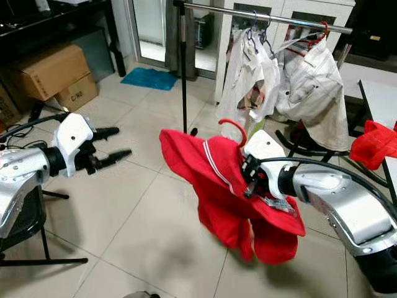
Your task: Hang hanger
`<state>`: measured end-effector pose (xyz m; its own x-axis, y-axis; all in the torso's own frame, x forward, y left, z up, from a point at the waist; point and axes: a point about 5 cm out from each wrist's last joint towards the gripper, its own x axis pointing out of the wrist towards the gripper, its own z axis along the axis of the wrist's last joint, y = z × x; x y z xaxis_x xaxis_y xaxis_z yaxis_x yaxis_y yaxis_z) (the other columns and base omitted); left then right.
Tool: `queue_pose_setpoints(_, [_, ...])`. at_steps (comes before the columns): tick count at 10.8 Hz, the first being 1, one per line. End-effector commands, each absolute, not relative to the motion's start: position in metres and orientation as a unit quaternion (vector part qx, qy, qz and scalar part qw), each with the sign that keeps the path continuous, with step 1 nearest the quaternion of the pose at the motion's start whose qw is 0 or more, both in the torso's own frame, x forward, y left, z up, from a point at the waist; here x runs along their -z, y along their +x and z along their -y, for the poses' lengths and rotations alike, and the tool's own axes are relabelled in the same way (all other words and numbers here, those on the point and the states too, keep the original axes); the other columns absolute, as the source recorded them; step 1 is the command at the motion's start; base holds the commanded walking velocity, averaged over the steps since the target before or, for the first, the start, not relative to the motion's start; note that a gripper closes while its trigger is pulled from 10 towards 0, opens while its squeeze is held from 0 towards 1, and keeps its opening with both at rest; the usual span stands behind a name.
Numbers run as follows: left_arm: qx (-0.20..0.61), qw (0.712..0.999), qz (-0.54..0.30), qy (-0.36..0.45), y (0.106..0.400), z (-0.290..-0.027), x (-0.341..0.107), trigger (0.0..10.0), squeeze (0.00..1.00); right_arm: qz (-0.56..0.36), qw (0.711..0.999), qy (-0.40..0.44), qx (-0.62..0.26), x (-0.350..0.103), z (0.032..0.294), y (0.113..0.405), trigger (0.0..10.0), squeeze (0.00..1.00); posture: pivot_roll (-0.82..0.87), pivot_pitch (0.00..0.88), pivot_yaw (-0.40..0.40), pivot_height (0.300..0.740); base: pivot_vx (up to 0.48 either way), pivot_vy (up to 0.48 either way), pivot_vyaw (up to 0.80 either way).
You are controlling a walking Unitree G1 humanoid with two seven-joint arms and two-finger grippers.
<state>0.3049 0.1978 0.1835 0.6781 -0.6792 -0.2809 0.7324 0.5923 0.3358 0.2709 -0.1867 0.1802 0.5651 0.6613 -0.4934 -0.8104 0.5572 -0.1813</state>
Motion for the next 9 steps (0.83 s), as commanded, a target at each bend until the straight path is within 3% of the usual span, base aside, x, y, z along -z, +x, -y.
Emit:
queue_pose_setpoints(1, [0.412, 0.891, -0.061, 0.184, 0.311, -0.192, -0.187, 10.0, 0.00, -0.156, 0.851, -0.213, -0.454, -0.192, 0.183, 0.272, 10.0, 0.00, -0.01, 0.000, 0.004, 0.740, 0.000, 0.000, 0.00])
queue_pose_setpoints(2, [0.426, 0.889, -0.069, 0.156, 0.315, -0.183, -0.186, 10.0, 0.00, -0.152, 0.846, -0.212, -0.465, -0.192, 0.182, 0.272, 10.0, 0.00, -0.01, 0.000, 0.008, 0.740, 0.000, 0.000, 0.00])
queue_pose_setpoints(3, [0.465, 0.867, -0.082, 0.157, 0.315, -0.171, -0.180, 10.0, 0.00, -0.149, 0.836, -0.212, -0.483, -0.192, 0.181, 0.271, 10.0, 0.00, -0.02, 0.000, 0.013, 0.740, 0.000, 0.000, 0.00])
queue_pose_setpoints(7, [0.503, 0.842, -0.097, 0.170, 0.327, -0.166, -0.179, 10.0, 0.00, -0.148, 0.806, -0.214, -0.531, -0.200, 0.189, 0.265, 10.0, 0.00, -0.02, 0.000, 0.019, 0.740, 0.000, 0.000, 0.00])
queue_pose_setpoints(9, [0.526, 0.823, -0.103, 0.186, 0.327, -0.170, -0.176, 0.0, 0.00, -0.149, 0.797, -0.218, -0.543, -0.202, 0.192, 0.263, 10.0, 0.00, -0.03, 0.000, 0.025, 0.740, 0.000, 0.000, 0.00])
